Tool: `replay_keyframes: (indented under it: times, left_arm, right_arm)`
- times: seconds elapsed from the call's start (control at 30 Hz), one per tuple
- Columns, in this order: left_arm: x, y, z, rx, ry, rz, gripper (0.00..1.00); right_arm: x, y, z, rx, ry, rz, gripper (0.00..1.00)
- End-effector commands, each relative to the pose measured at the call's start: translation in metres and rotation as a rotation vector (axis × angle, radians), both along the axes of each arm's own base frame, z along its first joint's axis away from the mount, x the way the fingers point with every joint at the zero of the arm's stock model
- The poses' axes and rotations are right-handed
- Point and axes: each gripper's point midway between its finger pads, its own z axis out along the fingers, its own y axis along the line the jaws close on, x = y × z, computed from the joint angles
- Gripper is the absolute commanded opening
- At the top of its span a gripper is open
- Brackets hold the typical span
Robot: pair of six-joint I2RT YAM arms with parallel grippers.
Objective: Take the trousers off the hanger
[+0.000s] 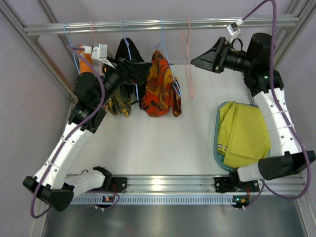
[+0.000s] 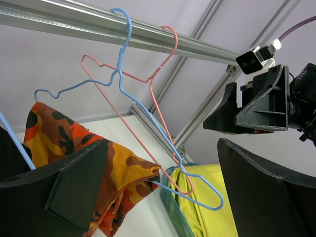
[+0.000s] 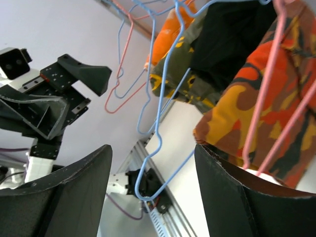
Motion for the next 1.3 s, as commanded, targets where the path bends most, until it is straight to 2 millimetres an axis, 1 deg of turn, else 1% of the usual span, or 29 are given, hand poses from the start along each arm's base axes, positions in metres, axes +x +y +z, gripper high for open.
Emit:
replay_keyframes:
  times: [0.0,0.07,0.1,0.17,0.2,0.27,0.3,0.37,0.43,0.53,0.57,0.6,0.63,0.7,0.73,0.77,0.8,0.87,0.9,1.0,1.07,1.27]
  left_arm:
    - [-0.001,0.005,0.017,-0.031,-0.051,0.012,0.99]
    - [-0.001,0.006,0.017,-0.037,-0.044,0.012,0.98]
    - [0.001,0.007,0.016,-0.037,-0.044,0.017,0.99]
    - [0.001,0.008,0.017,-0.044,-0.041,0.019,0.99]
    - [0.000,0.009,0.019,-0.048,-0.046,0.020,0.99]
    - [0.001,0.008,0.017,-0.048,-0.039,0.016,0.98]
    - [0.000,0.009,0.017,-0.051,-0.037,0.015,0.98]
    - [-0.001,0.010,0.017,-0.054,-0.036,0.014,0.98]
    - [-0.001,0.010,0.018,-0.056,-0.039,0.015,0.98]
    - [-0.001,0.012,0.018,-0.055,-0.042,0.022,0.98]
    - [-0.002,0.013,0.018,-0.055,-0.042,0.023,0.98]
    - [-0.001,0.013,0.016,-0.054,-0.039,0.025,0.98]
    - [-0.002,0.013,0.017,-0.054,-0.040,0.025,0.98]
    - [-0.001,0.014,0.015,-0.057,-0.036,0.027,0.98]
    - [-0.002,0.015,0.015,-0.062,-0.032,0.025,0.98]
    - [-0.003,0.015,0.016,-0.065,-0.034,0.024,0.98]
    - [-0.002,0.015,0.014,-0.064,-0.031,0.026,0.98]
    - [-0.001,0.016,0.014,-0.064,-0.029,0.027,0.98]
    - [-0.002,0.016,0.015,-0.065,-0.032,0.028,0.98]
    - [0.000,0.016,0.013,-0.065,-0.026,0.029,0.98]
    - [0.001,0.017,0.013,-0.067,-0.023,0.030,0.98]
    - [0.003,0.016,0.010,-0.071,-0.011,0.029,0.98]
  right_arm:
    - [-0.008,0.026,0.018,0.069,-0.009,0.056,0.68]
    - [-0.003,0.035,0.018,0.072,-0.003,0.042,0.68]
    - [-0.005,0.043,0.016,0.068,0.007,0.048,0.67]
    - [0.003,0.049,0.011,0.063,0.023,0.023,0.66]
    - [0.004,0.055,0.008,0.056,0.036,0.021,0.66]
    - [0.013,0.059,0.005,0.051,0.036,-0.020,0.66]
    - [0.014,0.062,0.004,0.049,0.039,-0.030,0.65]
    - [0.023,0.064,0.003,0.054,0.038,-0.076,0.64]
    - [0.027,0.073,0.003,0.077,0.044,-0.062,0.62]
    - [0.022,0.086,0.001,0.096,0.062,-0.012,0.59]
    - [0.016,0.094,0.004,0.107,0.051,0.020,0.58]
    - [0.013,0.098,0.005,0.117,0.047,0.039,0.57]
    - [0.011,0.102,0.002,0.124,0.065,0.054,0.57]
    - [0.003,0.110,0.005,0.142,0.056,0.091,0.56]
    - [0.001,0.112,0.000,0.153,0.083,0.102,0.55]
    - [0.000,0.114,-0.001,0.160,0.085,0.113,0.54]
    - [-0.001,0.117,0.000,0.169,0.083,0.122,0.50]
    - [-0.001,0.119,-0.004,0.178,0.103,0.133,0.45]
    - [-0.001,0.120,-0.002,0.186,0.095,0.138,0.39]
    - [-0.002,0.121,0.001,0.205,0.105,0.153,0.34]
    - [-0.003,0.123,0.004,0.222,0.099,0.168,0.33]
    - [0.000,0.127,-0.003,0.242,0.150,0.177,0.33]
